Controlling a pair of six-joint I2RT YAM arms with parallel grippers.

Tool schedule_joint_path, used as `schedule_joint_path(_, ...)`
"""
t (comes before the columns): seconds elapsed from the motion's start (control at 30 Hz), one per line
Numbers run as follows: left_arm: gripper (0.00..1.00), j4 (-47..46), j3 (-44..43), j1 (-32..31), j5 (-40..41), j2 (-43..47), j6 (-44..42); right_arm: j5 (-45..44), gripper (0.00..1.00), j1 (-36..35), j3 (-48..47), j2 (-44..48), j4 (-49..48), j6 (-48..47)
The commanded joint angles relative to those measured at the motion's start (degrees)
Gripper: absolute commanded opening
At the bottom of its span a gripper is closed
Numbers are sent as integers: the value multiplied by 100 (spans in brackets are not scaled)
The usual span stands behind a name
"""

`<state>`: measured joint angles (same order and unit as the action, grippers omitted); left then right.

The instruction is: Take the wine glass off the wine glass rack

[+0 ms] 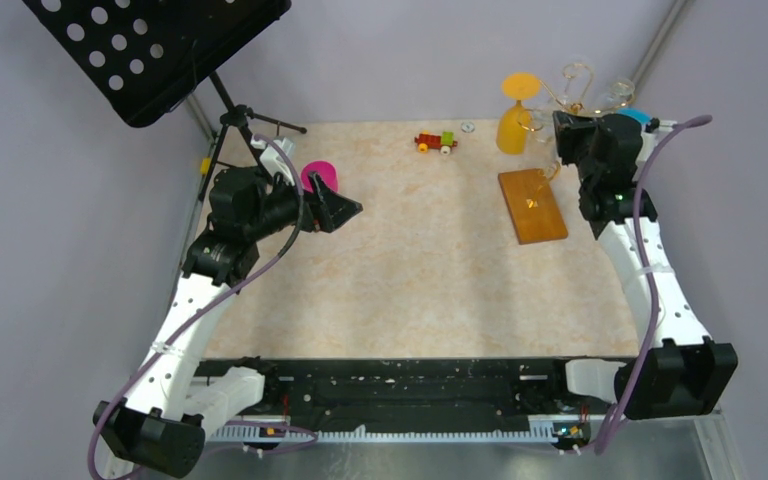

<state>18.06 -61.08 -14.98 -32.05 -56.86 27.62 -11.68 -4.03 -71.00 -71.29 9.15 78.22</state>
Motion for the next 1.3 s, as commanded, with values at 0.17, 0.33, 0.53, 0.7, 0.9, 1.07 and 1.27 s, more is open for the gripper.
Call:
schedule_joint_path(0.17,97,-242,-145,13,-3,149,62,74,0,-28,-120,699,-243,182)
schedule_joint_path(0.33,97,-241,-137,13,19,174,89,198,0,-30,46,966,-216,286)
schedule_joint_path(0.53,97,-284,-107,13,-30,194,201,522,0,-33,185,1235,-53,365)
schedule_joint_path(0.7,97,-453,-9,13,-177,219,438,917,0,-29,646,1643,-96,592)
schedule_joint_path(0.9,97,-1237,392,-142,-796,195,1164,1694,0,-32,1451,2476,-386,1087)
schedule_joint_path(1.07,99,-1667,641,-954,-420,142,1498,2264,0,-32,2037,3205,-514,1560)
schedule_joint_path(1.27,99,-3298,1154,-2024,-28,-213,2623,2805,0,-30,2520,4001,-687,2038)
